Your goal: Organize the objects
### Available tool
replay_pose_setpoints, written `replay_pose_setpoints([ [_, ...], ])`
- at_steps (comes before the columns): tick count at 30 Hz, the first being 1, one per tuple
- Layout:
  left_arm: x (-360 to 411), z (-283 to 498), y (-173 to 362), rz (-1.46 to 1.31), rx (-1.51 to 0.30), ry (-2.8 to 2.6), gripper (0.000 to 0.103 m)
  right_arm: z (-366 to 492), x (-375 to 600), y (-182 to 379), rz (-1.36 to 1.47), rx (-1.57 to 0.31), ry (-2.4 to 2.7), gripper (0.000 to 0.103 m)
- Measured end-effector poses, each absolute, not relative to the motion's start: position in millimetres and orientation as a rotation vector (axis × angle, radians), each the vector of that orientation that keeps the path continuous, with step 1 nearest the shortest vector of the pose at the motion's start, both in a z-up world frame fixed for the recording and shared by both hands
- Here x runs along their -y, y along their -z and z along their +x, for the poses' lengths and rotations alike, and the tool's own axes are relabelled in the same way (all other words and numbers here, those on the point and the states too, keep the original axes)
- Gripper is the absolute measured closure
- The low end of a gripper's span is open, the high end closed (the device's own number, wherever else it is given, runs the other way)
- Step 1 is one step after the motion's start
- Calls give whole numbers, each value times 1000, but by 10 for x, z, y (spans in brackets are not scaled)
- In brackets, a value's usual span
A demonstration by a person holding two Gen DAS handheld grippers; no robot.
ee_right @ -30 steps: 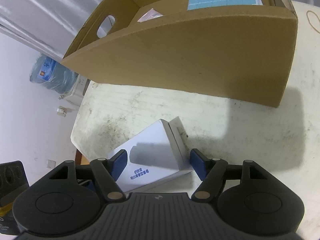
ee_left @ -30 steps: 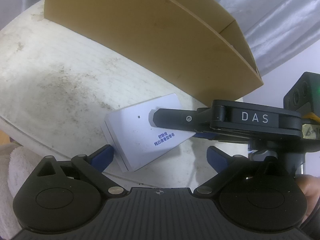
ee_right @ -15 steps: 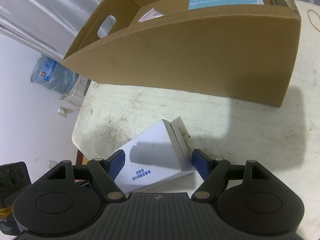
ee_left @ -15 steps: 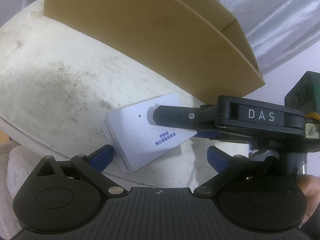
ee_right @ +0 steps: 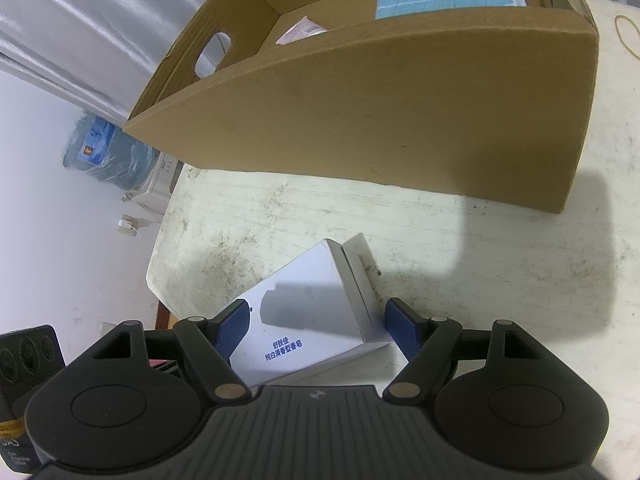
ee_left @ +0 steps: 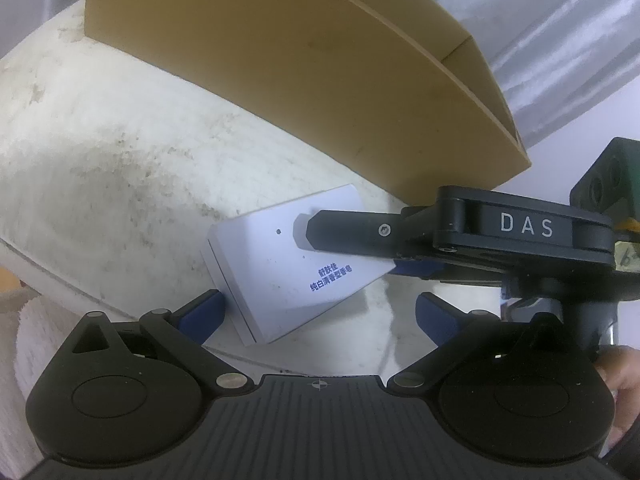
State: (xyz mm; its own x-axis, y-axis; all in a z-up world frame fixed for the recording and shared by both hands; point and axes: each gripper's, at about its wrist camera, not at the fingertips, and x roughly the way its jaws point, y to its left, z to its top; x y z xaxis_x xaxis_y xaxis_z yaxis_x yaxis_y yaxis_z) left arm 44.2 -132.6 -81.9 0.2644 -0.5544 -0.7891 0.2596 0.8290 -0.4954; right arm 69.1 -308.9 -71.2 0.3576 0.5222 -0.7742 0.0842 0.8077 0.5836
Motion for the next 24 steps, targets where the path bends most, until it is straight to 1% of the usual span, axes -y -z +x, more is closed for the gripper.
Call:
replay_pose_setpoints([
  [24,1327,468,811,-266,-1172,563,1,705,3108,728,614,-1189,-312,25],
])
